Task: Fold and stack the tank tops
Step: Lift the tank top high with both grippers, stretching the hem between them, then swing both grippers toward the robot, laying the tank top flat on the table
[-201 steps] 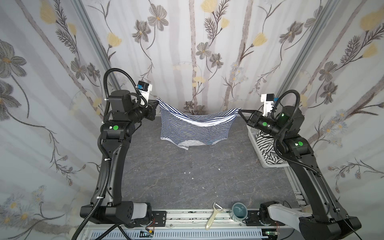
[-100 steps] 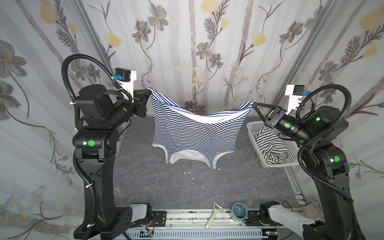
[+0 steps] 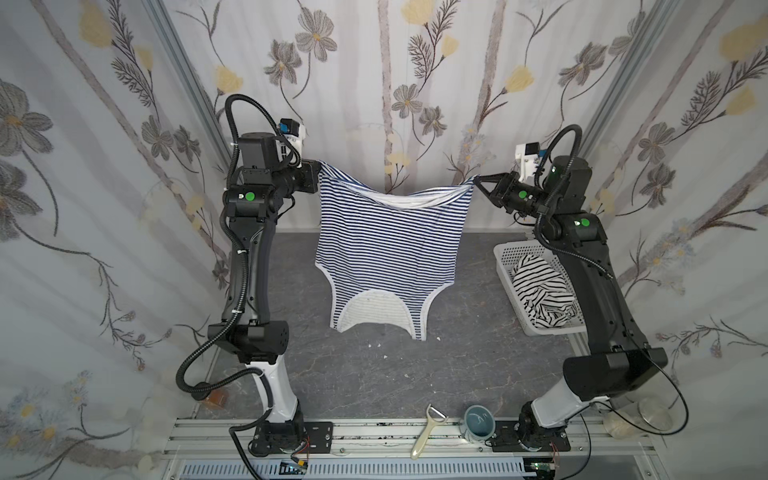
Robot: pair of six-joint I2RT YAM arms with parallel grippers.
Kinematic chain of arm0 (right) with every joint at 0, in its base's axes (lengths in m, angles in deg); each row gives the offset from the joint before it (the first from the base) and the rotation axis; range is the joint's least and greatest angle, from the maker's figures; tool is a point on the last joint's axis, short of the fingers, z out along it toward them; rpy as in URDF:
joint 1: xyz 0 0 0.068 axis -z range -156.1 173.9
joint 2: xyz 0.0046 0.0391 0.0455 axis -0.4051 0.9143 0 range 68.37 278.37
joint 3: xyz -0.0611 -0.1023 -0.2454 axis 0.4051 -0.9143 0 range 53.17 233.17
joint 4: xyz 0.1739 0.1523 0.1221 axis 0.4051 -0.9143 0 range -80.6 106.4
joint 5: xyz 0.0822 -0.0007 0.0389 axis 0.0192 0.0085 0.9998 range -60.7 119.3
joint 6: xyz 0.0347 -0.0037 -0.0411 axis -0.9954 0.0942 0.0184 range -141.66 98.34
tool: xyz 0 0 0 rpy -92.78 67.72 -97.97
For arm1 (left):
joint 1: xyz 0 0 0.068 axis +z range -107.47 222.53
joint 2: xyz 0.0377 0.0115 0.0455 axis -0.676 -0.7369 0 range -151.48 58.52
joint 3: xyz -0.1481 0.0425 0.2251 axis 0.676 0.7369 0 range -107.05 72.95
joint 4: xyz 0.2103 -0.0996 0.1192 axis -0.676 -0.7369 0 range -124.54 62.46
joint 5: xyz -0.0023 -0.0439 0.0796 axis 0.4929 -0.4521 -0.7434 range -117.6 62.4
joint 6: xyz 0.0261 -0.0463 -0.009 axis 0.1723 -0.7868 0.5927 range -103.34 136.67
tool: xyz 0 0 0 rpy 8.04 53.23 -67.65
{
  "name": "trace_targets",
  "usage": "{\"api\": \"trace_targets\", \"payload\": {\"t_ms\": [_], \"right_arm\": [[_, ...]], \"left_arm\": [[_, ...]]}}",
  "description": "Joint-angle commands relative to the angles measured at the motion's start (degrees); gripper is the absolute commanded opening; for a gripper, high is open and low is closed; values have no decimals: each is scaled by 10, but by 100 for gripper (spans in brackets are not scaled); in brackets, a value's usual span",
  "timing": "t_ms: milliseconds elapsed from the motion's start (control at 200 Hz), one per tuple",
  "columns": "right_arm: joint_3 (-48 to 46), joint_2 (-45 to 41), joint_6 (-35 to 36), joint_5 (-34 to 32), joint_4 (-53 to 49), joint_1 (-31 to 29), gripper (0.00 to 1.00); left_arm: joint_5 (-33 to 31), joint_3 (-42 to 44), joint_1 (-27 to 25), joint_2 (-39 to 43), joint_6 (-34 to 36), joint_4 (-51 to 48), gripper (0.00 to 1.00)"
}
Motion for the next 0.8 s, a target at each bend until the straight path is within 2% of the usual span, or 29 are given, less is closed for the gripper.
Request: {"api": "trace_targets", "payload": {"t_ms": [0,55,95,185,320,405,555,679,794], "right_arm": [[153,86,0,39,-20,4,0],[234,128,-15,57,-33,8,0],[260,141,-35,73,-17,11,0],[260,139,-55,87,11,16,0],[226,123,-11,72,-31,14,0],[121,77,27,41,-39,15,0],[-158,-41,39,51,72,12,0],[-381,-131,46,51,130,8,0],[-561,-214,47,42,169,1,0]], "left_arm": [[-34,-90,3,-51,-5,22,0],[-40,-107,4,-60,-4,25,0],[-45,-107,4,-56,-5,30,0],[-27,-100,11,-41,-17,35,0],[-6,-13,14,1,14,37,0],[9,93,23,41,44,37,0],[67,366,52,139,106,50,0],[77,601,55,240,180,67,0],[83,759,56,315,224,71,0]]}}
